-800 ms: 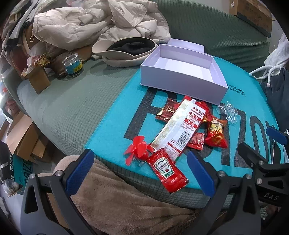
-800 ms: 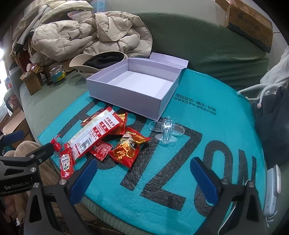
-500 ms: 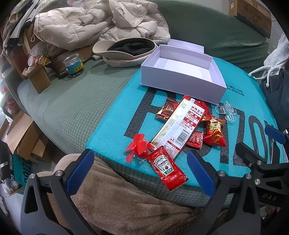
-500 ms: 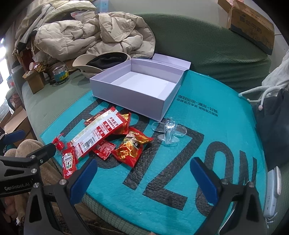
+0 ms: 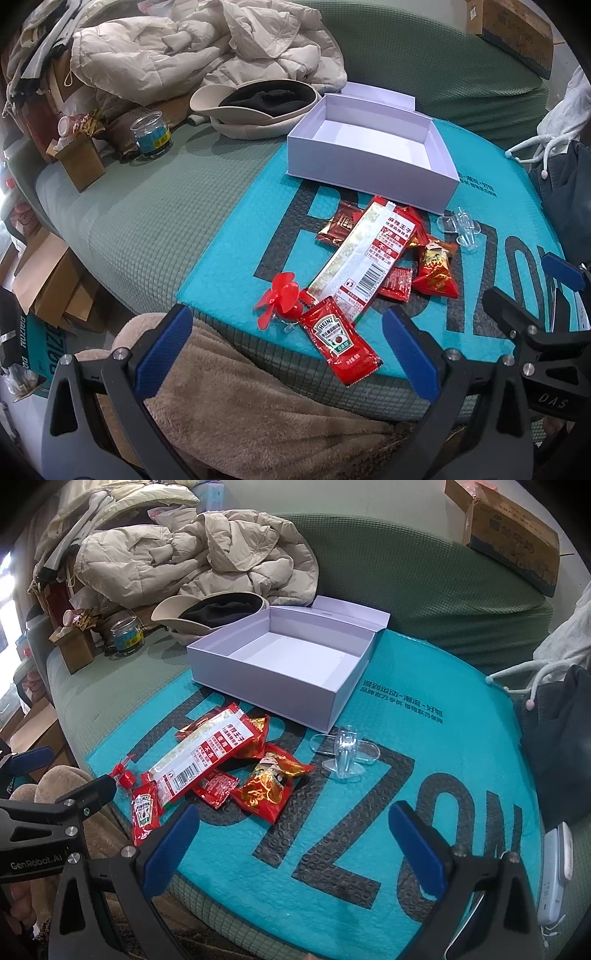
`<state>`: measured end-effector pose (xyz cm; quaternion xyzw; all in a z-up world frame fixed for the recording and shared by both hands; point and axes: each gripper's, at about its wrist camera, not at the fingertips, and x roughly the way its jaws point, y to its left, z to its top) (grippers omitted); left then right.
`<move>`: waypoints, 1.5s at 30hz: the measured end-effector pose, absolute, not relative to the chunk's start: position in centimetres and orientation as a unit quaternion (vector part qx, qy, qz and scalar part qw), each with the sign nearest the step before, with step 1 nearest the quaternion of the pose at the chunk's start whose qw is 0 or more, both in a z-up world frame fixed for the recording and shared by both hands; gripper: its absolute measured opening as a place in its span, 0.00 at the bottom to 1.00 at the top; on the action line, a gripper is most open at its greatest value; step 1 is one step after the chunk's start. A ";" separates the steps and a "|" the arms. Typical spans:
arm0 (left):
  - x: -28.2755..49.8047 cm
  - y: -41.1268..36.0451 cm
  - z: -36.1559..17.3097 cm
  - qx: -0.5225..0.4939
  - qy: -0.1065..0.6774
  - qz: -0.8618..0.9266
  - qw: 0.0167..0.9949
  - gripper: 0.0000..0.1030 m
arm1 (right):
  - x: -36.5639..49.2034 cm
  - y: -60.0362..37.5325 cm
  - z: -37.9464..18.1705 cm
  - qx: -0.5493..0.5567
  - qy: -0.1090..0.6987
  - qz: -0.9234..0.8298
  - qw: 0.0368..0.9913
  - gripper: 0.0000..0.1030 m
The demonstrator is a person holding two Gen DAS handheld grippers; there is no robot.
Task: Organize objects
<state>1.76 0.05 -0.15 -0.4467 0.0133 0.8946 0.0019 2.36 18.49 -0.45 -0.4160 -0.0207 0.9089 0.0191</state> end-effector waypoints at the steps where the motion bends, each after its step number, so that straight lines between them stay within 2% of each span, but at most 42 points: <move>1: 1.8 0.0 -0.2 -0.448 0.013 0.894 0.002 1.00 | 2.3 18.5 -0.4 -0.416 -0.021 0.909 0.020 1.00; 45: 2.0 -1.1 -0.4 -0.456 0.000 0.890 -0.001 1.00 | 2.8 18.0 -0.6 -0.422 -0.027 0.906 0.022 1.00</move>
